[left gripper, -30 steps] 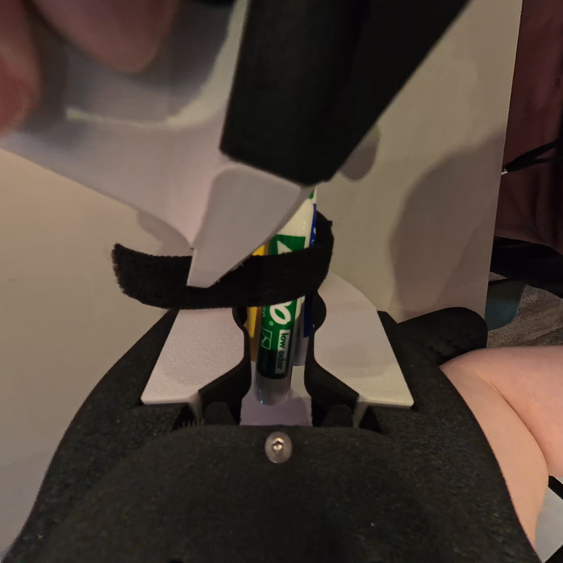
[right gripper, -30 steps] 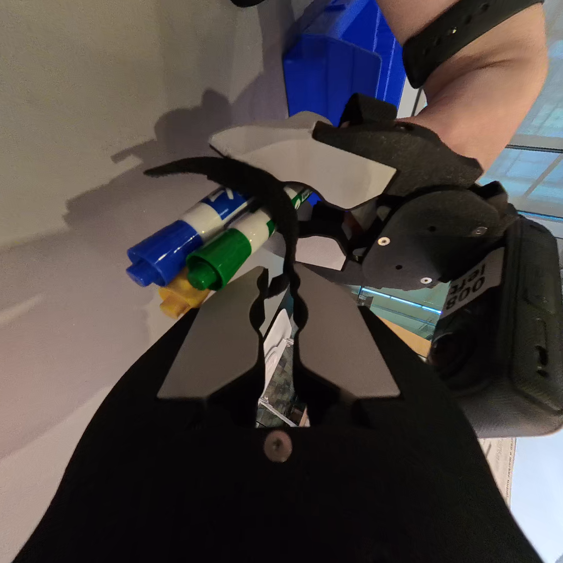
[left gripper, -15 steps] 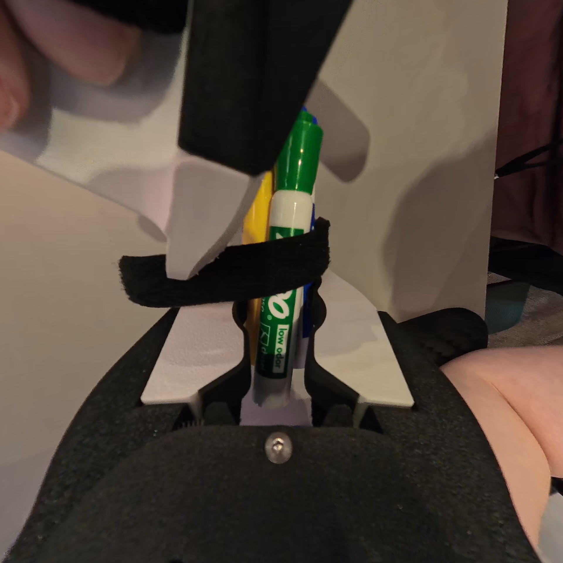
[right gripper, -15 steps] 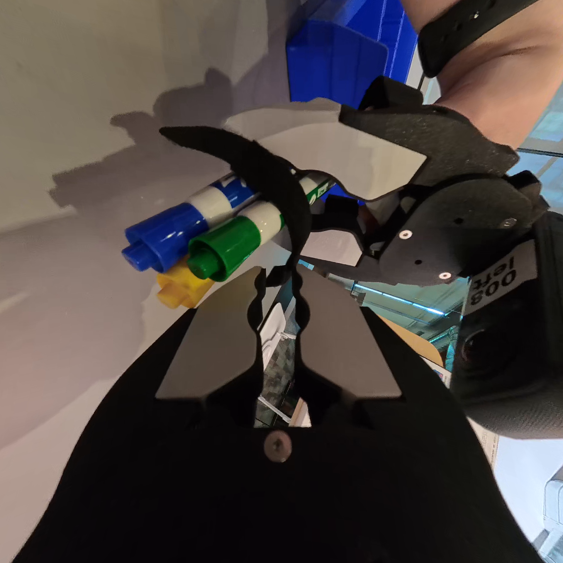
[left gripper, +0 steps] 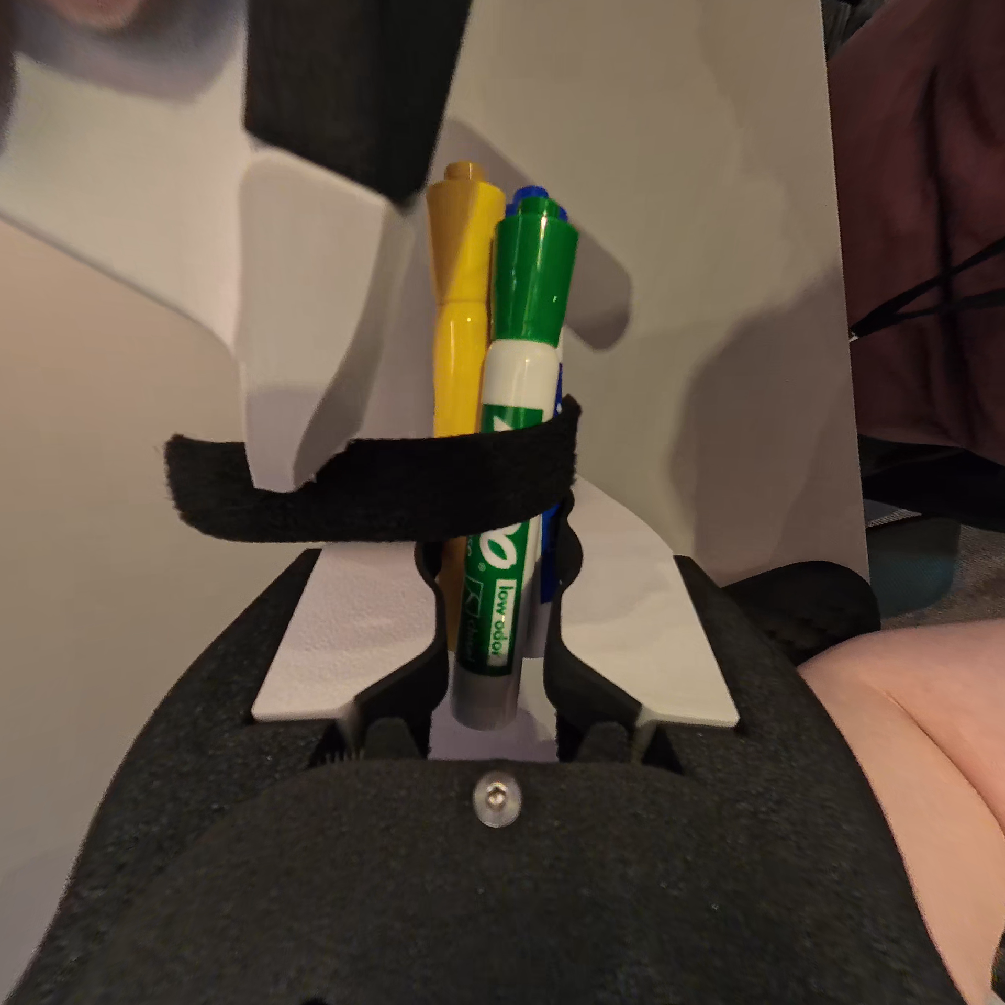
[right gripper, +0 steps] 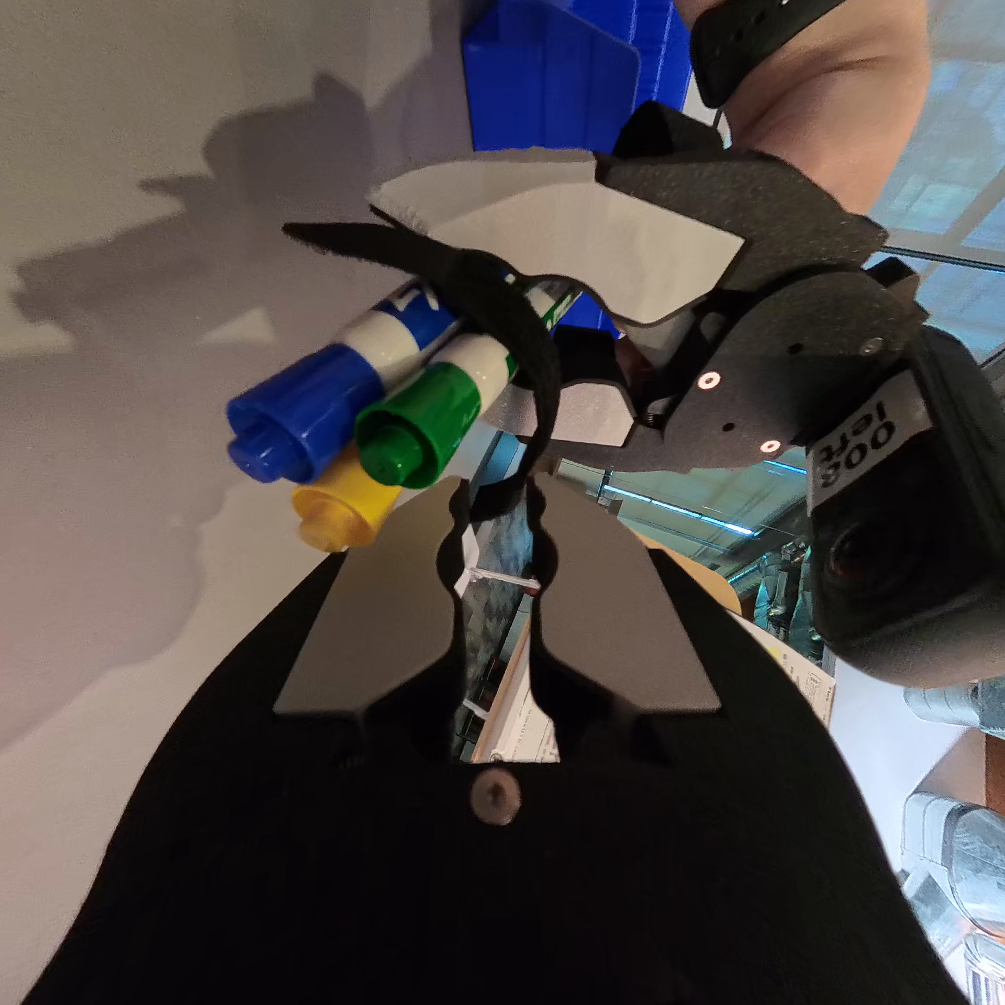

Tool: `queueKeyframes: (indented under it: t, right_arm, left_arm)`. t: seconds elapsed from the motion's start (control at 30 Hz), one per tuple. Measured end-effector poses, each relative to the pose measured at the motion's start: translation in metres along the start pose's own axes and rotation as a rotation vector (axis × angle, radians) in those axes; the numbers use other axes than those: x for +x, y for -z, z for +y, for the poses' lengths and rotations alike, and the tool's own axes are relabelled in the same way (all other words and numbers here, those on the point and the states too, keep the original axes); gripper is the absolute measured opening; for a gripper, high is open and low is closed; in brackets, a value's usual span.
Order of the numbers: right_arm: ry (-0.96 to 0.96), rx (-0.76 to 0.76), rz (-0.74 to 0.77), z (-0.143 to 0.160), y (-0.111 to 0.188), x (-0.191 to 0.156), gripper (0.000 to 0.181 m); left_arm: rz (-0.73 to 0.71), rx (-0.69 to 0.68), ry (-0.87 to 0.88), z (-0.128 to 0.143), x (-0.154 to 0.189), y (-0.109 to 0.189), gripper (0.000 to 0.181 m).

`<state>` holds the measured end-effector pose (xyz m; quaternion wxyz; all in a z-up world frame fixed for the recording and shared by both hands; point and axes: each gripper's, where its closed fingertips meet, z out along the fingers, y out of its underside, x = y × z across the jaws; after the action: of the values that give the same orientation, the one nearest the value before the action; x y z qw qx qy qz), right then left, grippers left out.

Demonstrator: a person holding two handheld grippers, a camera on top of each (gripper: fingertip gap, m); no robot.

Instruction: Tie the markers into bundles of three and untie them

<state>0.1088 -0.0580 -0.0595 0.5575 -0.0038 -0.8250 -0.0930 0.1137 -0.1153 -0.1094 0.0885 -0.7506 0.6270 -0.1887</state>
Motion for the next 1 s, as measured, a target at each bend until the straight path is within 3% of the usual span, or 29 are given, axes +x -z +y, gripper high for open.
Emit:
queueKeyframes:
  t: [0.63, 1.0]
  right_arm:
    - [-0.163, 0.148, -0.024, -0.014, 0.021, 0.012, 0.022]
    - [-0.253, 0.091, -0.196, -0.016, 0.022, -0.004, 0.031]
  left_arm:
    - [-0.006, -0.012, -0.012, -0.003, 0.005, 0.001, 0.039]
    - [0.007, -0.009, -0.02, -0.007, 0.004, -0.006, 0.039]
